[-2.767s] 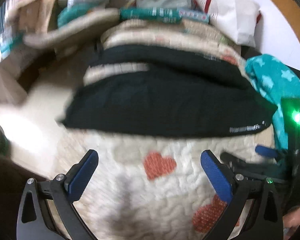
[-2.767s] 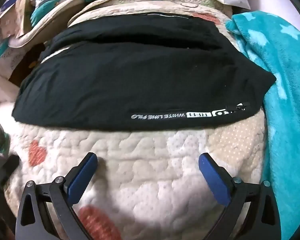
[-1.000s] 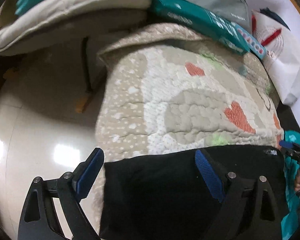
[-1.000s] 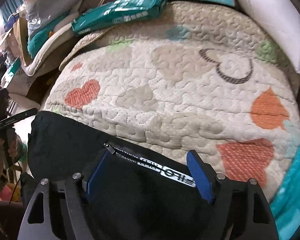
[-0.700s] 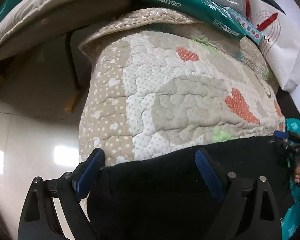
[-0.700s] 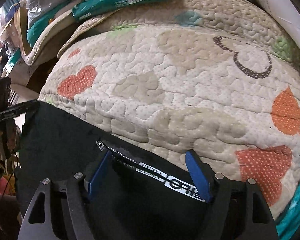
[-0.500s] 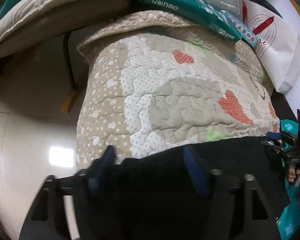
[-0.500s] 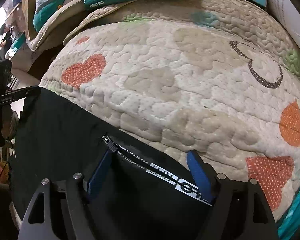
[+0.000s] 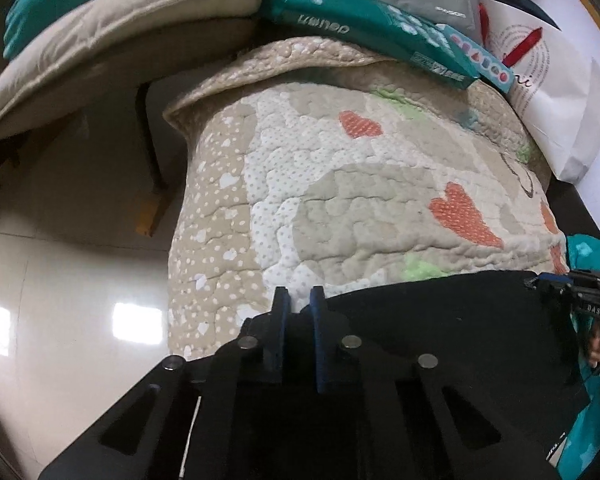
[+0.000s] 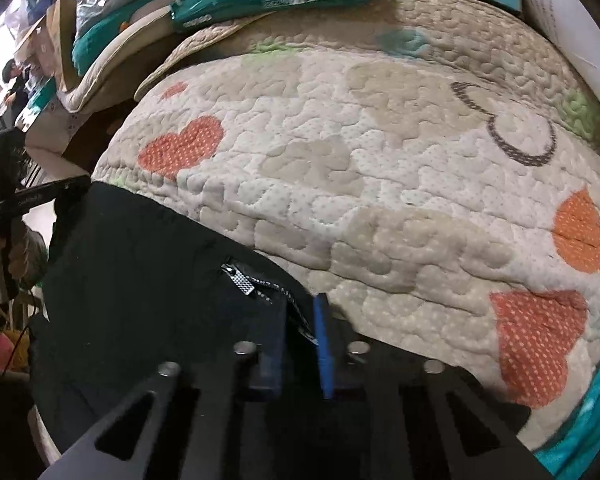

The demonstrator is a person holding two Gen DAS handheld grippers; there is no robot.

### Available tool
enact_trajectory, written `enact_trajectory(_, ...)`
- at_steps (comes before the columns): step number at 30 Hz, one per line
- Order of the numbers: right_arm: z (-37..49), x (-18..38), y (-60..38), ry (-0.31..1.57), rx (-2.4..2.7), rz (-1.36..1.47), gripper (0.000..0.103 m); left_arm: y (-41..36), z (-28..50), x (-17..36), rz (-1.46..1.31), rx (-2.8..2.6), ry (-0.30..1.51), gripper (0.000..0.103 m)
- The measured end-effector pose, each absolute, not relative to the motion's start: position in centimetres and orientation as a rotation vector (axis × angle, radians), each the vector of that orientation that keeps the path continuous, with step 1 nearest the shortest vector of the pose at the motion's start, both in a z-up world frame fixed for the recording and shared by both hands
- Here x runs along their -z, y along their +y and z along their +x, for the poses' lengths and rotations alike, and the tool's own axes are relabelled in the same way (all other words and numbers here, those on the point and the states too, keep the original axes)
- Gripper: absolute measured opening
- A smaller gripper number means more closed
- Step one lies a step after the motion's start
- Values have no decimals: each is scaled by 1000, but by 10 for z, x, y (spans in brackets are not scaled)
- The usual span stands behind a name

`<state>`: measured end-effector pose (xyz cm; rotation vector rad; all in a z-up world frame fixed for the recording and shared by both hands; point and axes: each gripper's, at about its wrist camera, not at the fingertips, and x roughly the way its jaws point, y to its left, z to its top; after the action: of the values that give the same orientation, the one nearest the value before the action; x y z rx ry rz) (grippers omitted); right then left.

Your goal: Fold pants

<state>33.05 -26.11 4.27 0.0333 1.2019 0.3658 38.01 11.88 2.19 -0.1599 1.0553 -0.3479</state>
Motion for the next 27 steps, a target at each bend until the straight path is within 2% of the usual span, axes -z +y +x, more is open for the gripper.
enact_trajectory(10,287,-88,-247,1146,-337,-57,7,124,331,-82,-152,336,948,8)
enact_trajectory(11,280,-93,-246,1141,-335,-67,1,124,325,-87,-152,333,942,8)
enact_trajectory(23,175,-127,-256,1115,-261,-189,2,122,208,-131,-114,339,867,8)
enact_trajectory(25,177,-131,-262,1101,-244,-159,4,120,194,-135,-105,335,845,8)
enact_trajectory(26,181,-132,-264,1098,-240,-144,9,119,188,-136,-110,334,833,8)
enact_trajectory(27,188,-134,-267,1091,-232,-131,29,118,185,-136,-113,331,823,8)
